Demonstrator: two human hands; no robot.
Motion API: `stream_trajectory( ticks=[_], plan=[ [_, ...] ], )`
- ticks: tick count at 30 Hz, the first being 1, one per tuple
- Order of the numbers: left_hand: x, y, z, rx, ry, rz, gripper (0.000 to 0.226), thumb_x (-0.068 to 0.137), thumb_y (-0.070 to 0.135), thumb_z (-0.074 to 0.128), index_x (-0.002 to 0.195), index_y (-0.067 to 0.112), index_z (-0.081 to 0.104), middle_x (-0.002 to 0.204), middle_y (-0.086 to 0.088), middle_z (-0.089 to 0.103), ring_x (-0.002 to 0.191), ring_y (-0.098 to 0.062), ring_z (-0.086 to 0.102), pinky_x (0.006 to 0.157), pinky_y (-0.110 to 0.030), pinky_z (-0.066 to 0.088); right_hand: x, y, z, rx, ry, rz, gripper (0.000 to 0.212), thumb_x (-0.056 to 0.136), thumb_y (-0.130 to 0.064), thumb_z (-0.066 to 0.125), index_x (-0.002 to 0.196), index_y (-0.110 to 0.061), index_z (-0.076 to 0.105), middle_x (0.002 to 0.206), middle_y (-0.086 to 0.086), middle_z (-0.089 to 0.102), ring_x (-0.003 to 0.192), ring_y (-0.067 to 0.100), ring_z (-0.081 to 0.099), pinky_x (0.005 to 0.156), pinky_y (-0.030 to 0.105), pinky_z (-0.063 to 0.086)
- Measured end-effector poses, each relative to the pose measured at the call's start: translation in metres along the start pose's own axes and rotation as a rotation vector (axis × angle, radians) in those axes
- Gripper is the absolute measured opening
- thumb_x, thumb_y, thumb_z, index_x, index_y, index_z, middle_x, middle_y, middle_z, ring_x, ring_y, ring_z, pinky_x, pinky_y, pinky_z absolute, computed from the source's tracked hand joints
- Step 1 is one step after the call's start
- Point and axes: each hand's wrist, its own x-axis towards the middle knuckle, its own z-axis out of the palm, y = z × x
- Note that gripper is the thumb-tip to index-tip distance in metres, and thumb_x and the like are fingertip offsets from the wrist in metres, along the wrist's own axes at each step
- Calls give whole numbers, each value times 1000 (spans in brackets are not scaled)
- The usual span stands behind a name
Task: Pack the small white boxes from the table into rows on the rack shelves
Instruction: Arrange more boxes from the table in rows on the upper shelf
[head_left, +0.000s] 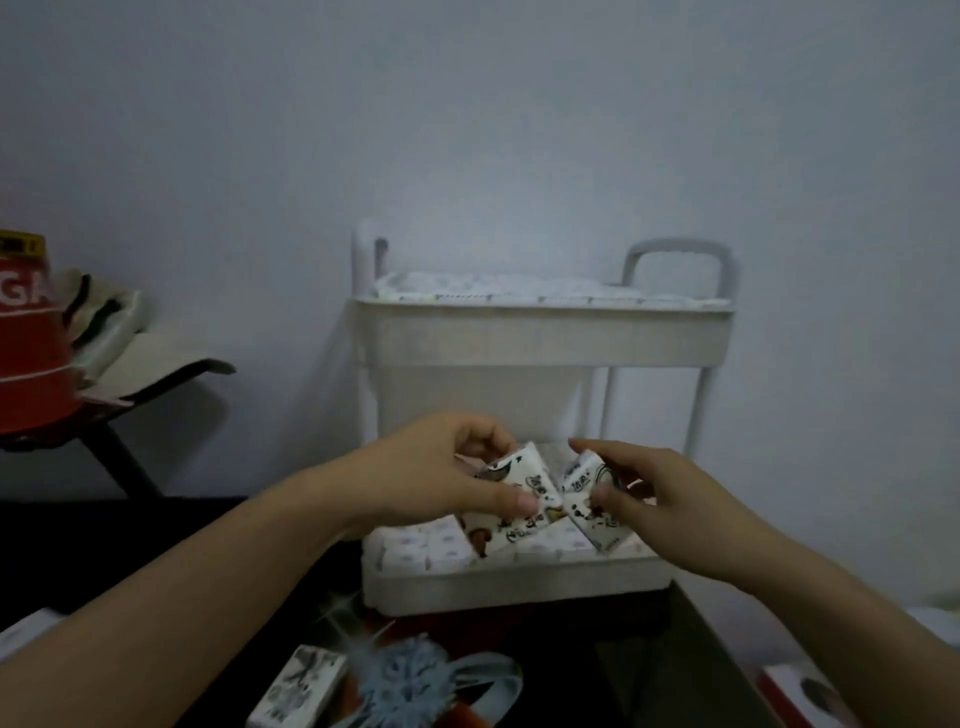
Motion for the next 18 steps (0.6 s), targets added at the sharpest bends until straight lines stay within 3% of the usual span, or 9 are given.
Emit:
stream_trajectory(
  ticks=[3, 7, 11, 13, 15, 17, 18],
  plan=[
    [35, 38, -3, 11, 8, 76, 37, 62, 33, 82, 93, 18, 69, 94, 0, 76, 89, -15, 72, 80, -30, 58, 2, 12, -29, 75, 48, 64, 44, 101, -23, 46, 142, -36, 42, 107, -9, 67, 95, 7, 64, 89, 34, 52],
    [87, 80, -15, 32, 125, 157, 31, 75, 31, 77, 99, 12, 70, 91, -6, 76, 83, -16, 72, 74, -28, 57, 16, 11, -67, 189, 154, 79, 38, 101, -21, 37, 127, -46, 49, 97, -27, 60, 84, -12, 56, 74, 17, 44],
    [144, 109, -24, -61, 282, 158, 11, 93, 22, 61, 97, 12, 61, 96, -11, 67, 79, -19, 65, 67, -29, 56, 41, 5, -107, 162, 285, 74, 34, 94, -43, 33, 117, -41, 58, 113, -17, 59, 95, 1, 57, 84, 32, 49],
    [169, 118, -26, -49, 334, 135, 29, 86, 41, 65, 89, 13, 57, 89, -6, 64, 74, -17, 61, 63, -28, 51, 57, 0, -125, 158, 344, 82, 39, 90, -65, 39, 104, -36, 62, 103, -15, 64, 88, 5, 60, 78, 32, 51],
    [188, 119, -24, 43, 343, 142, 53, 70, 65, 70, 73, 16, 50, 66, 4, 56, 57, -11, 54, 55, -24, 46, 73, -4, -138, 153, 398, 95, 54, 72, -82, 44, 95, -36, 60, 92, -14, 65, 82, 6, 62, 72, 32, 53],
    [204, 111, -23, 160, 342, 141, 58, 59, 65, 78, 67, 17, 47, 54, 4, 48, 46, -11, 45, 49, -24, 42, 90, -7, -147, 162, 419, 86, 68, 56, -88, 50, 94, -33, 60, 77, -14, 66, 68, 3, 62, 62, 28, 54],
    [214, 106, -25, 198, 347, 137, 58, 58, 59, 83, 73, 12, 51, 58, 2, 51, 48, -12, 47, 49, -26, 42, 99, -7, -151, 156, 406, 65, 73, 53, -87, 56, 95, -28, 62, 68, -14, 65, 57, 1, 58, 53, 22, 51]
  ],
)
